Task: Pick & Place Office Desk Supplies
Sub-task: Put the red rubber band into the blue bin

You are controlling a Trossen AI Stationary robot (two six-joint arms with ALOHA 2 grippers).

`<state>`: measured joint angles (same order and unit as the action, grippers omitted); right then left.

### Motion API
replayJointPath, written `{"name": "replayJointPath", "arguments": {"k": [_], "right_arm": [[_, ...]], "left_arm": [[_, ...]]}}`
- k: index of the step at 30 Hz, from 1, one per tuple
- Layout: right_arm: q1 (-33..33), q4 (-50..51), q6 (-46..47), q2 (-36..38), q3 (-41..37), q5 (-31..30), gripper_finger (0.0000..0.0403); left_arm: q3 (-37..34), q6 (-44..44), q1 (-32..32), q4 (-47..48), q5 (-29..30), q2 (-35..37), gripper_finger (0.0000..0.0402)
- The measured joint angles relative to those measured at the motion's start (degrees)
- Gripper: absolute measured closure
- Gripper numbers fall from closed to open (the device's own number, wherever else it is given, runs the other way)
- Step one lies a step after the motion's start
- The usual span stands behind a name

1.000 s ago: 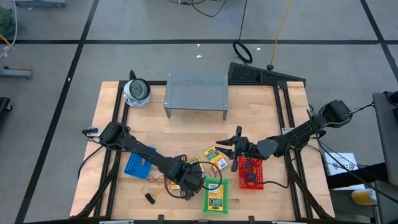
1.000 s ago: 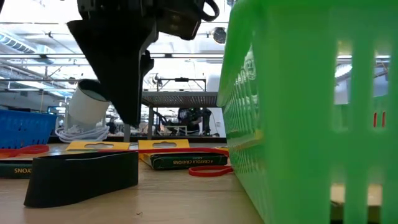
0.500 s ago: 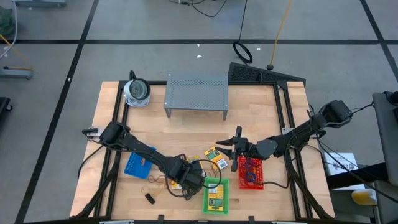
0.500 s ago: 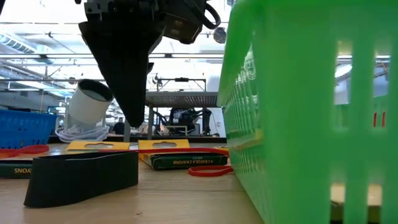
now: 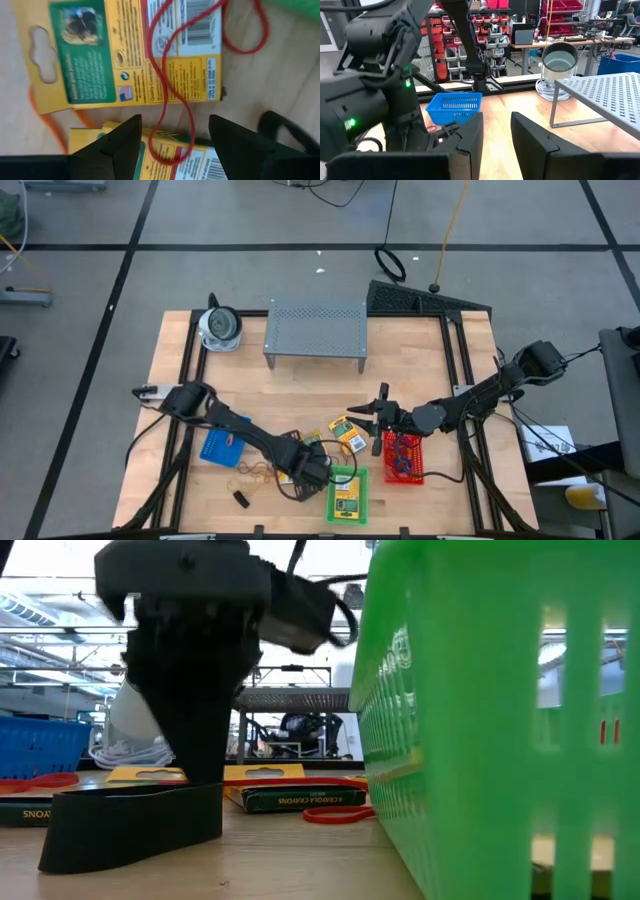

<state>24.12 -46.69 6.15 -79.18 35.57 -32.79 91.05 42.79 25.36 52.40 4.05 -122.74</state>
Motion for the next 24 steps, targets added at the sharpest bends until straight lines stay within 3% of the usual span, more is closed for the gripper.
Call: {"name": "replayJointPath", "arguments": {"k": [14, 18, 24], "right_arm": [[0.00, 0.20, -0.01, 0.00, 0.00, -0.07, 0.0314], [0.00, 0.21, 0.00, 0.00, 0.00, -0.11, 0.0314], [0.00, 0.22, 0.00, 0.00, 0.00, -0.11, 0.0314]], "left_arm": [[0.17, 1.03, -0.48, -0.20, 0.23, -1.81, 0.0173], [0.13, 1.03, -1.22, -0.06, -1.22, -1.86, 0.0228], [0.08, -1.61, -2.44, 0.45, -3.50, -1.84, 0.0361]]}}
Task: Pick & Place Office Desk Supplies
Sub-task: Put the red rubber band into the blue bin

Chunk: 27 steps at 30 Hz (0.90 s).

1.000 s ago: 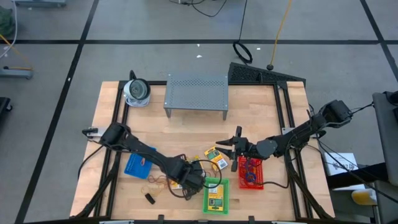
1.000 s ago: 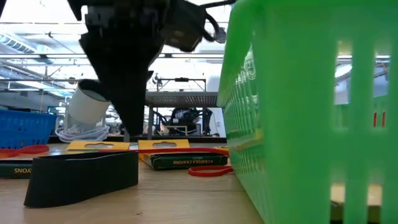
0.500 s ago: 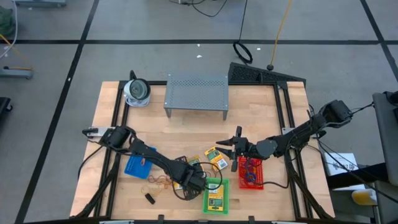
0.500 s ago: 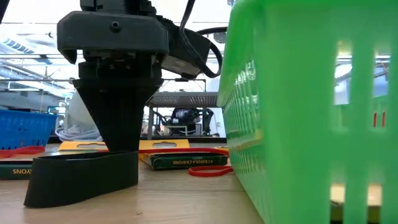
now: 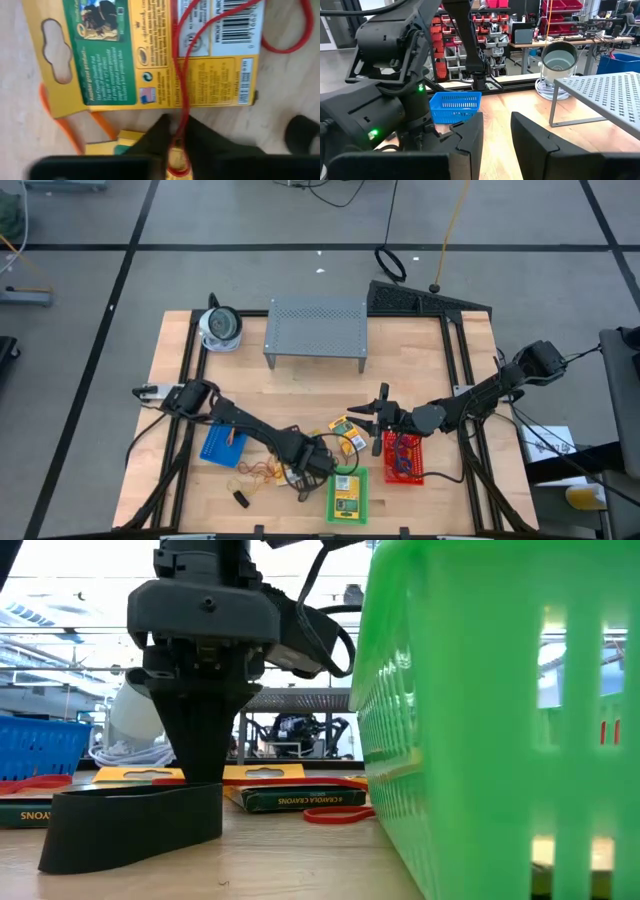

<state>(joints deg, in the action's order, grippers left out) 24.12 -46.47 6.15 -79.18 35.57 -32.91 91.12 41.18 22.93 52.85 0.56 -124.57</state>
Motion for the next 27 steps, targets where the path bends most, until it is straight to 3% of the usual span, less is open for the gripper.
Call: {"name": "replayJointPath", "arguments": {"k": [2, 12, 27], "right_arm": [[0.00, -0.01, 0.00, 0.00, -0.02, 0.00, 0.0314], [0.00, 0.01, -0.01, 0.00, -0.01, -0.02, 0.0314], [0.00, 0.02, -0.02, 0.00, -0.01, -0.02, 0.0314]], "left_arm": [[-0.05, -0.21, -0.14, -0.01, -0.05, 0.20, 0.0389], [-0.05, -0.32, -0.12, 0.41, -0.03, 3.22, 0.0397], [0.16, 3.84, 1.78, 4.99, 14.27, 19.78, 0.0398]]}}
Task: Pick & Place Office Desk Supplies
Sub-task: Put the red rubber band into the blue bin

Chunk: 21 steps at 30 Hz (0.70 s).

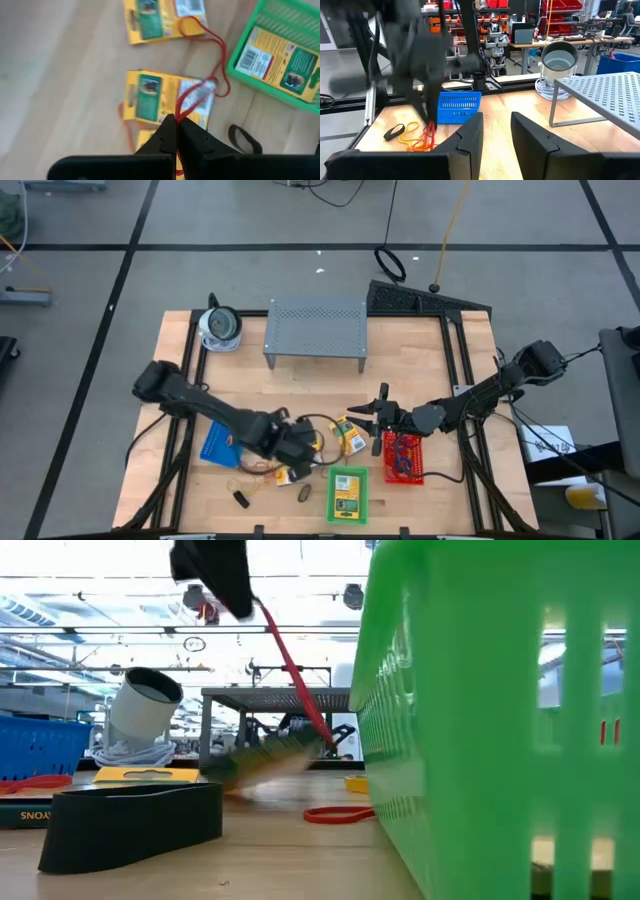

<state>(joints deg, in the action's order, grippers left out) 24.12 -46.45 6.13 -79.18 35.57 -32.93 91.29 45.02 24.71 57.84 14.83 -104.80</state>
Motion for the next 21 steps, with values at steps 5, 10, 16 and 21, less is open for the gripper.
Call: {"name": "replayJointPath", "arguments": {"k": [5, 10, 16, 21], "right_arm": [[0.00, 0.02, 0.00, 0.00, 0.01, 0.00, 0.0314], [0.00, 0.02, 0.00, 0.00, 0.01, 0.00, 0.0314], [0.00, 0.02, 0.00, 0.00, 0.01, 0.00, 0.0314], [0.00, 0.04, 0.00, 0.00, -0.02, 0.00, 0.0314]], "left_arm": [[0.00, 7.46, 2.34, 9.91, 5.33, 6.55, 0.0398], [0.02, 16.61, 5.87, 18.50, 8.17, 12.34, 0.0399], [0.05, 31.05, 10.17, 32.27, 7.46, 14.59, 0.0399], [-2.95, 35.72, 12.07, 31.81, 3.86, 14.52, 0.0399]]}}
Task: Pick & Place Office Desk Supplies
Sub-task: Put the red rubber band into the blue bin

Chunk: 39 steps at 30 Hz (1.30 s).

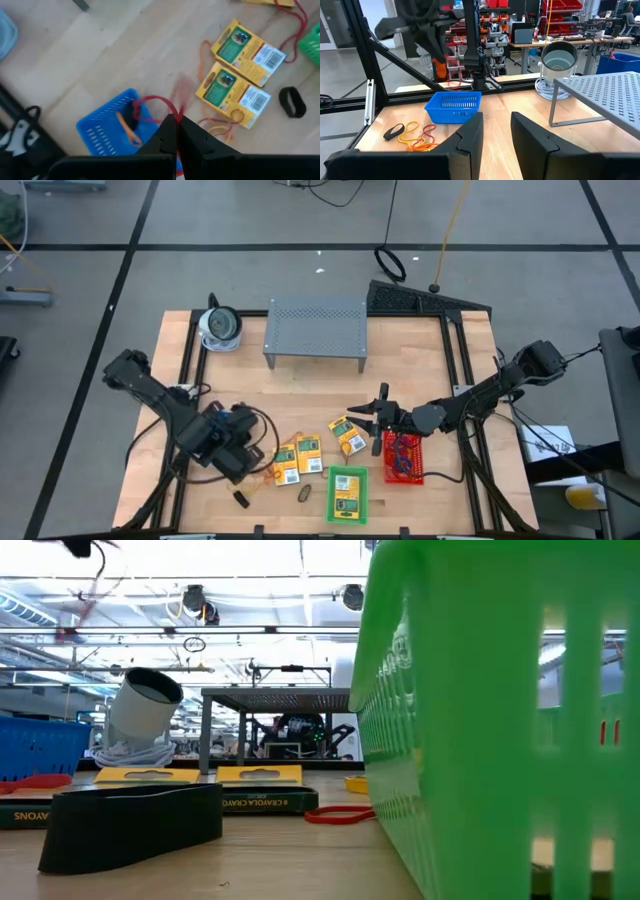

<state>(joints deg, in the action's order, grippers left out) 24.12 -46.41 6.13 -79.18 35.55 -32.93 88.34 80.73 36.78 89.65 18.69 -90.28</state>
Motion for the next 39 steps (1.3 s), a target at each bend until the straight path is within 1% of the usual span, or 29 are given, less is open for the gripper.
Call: {"name": "replayJointPath", "arguments": {"k": [3, 10, 13, 15, 19, 25, 33, 37, 39], "right_arm": [[0.00, -0.02, 0.00, 0.00, 0.01, 0.00, 0.0314], [0.00, -0.03, 0.00, 0.00, 0.02, -0.01, 0.0314], [0.00, -0.02, 0.00, 0.00, 0.02, 0.00, 0.0314], [0.00, -0.02, 0.00, 0.00, 0.00, -0.02, 0.0314], [0.00, -0.02, 0.01, 0.00, 0.02, 0.00, 0.0314], [0.00, -0.02, 0.00, 0.00, 0.02, -0.01, 0.0314], [-0.01, -0.01, 0.01, 0.00, 0.01, 0.00, 0.0314], [0.00, 0.00, 0.02, 0.00, 0.02, 0.00, 0.0314], [-0.02, -0.02, 0.02, 0.00, 0.01, 0.00, 0.0314]], "left_arm": [[-3.70, 1.74, 0.22, 0.52, -2.43, 0.02, 0.0398], [-14.82, 4.89, -0.20, 0.47, -13.83, 0.13, 0.0397], [-18.69, 5.43, -0.16, 0.02, -17.46, 0.97, 0.0398], [-20.82, 5.53, -0.22, -1.14, -18.10, 2.51, 0.0398], [-25.07, 7.16, -0.22, -4.30, -18.23, 7.77, 0.0397], [-32.01, 11.71, 0.14, -8.93, -17.14, 14.71, 0.0397], [-36.70, 11.74, 0.15, -15.42, -17.16, 15.45, 0.0397], [-38.41, 12.02, 0.15, -14.75, -17.23, 15.45, 0.0396], [-39.08, 12.21, 0.15, -14.89, -18.17, 15.74, 0.0394]]}}
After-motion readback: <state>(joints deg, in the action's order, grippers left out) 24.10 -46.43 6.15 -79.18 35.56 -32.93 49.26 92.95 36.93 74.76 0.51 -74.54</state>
